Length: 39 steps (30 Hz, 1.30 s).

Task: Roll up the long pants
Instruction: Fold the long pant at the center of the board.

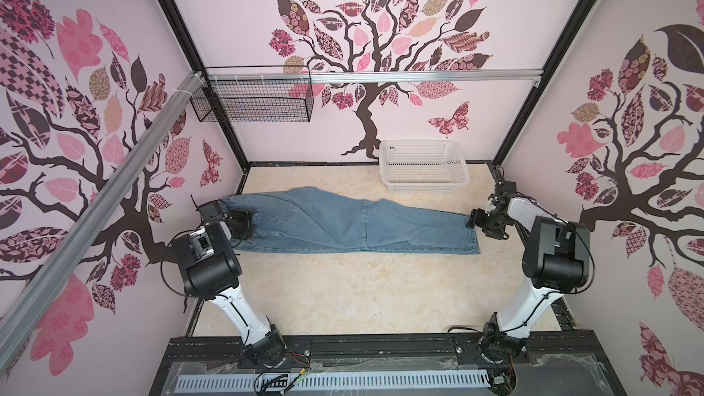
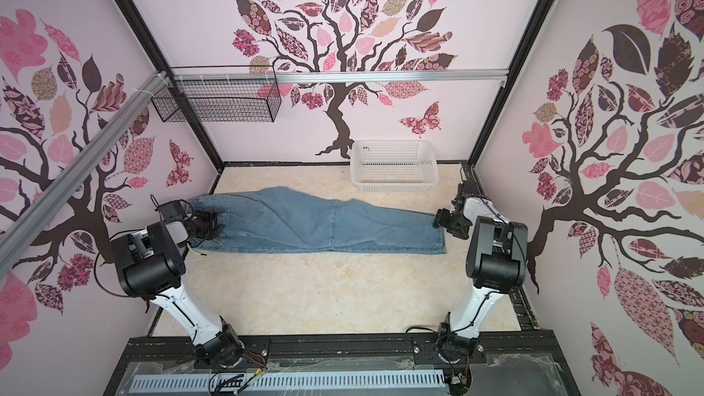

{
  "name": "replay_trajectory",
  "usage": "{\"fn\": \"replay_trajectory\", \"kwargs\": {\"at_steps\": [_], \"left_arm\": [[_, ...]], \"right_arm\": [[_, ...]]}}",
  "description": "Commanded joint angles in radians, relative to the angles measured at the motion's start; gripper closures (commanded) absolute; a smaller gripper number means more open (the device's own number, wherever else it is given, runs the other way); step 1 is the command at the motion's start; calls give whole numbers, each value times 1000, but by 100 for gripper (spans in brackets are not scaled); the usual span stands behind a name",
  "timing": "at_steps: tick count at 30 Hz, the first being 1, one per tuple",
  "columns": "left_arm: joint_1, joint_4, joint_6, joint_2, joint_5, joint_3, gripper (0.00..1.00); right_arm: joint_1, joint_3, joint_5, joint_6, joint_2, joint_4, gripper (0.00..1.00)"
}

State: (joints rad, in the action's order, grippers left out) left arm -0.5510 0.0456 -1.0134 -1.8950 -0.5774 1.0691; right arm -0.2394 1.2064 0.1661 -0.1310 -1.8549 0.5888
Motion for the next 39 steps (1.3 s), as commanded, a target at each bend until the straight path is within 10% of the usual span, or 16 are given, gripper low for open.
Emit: {"fn": "replay_trajectory", "kwargs": {"at_steps": [1,7,11,21,30,39], "left_arm": [[-12,29,35,21,30,-5,41],[-13,29,32,32,31,-17,41],[-12,37,43,31,38,-24,41],[84,60,87,-6,74,-66,41],[407,-26,30,-15,134,-168,41],[923,-183,-138,-47,237,-133,41]], "right_arm": [[3,-20,42,5,-28,-5,21],[3,-14,76,5,-87,-4,25],[3,-16,168,6,-114,3,100],[-14,-25,185,-124,325,-41,100],[-1,115,307,-193,550,-33,100],[492,408,171,-163,318,62,100]]}}
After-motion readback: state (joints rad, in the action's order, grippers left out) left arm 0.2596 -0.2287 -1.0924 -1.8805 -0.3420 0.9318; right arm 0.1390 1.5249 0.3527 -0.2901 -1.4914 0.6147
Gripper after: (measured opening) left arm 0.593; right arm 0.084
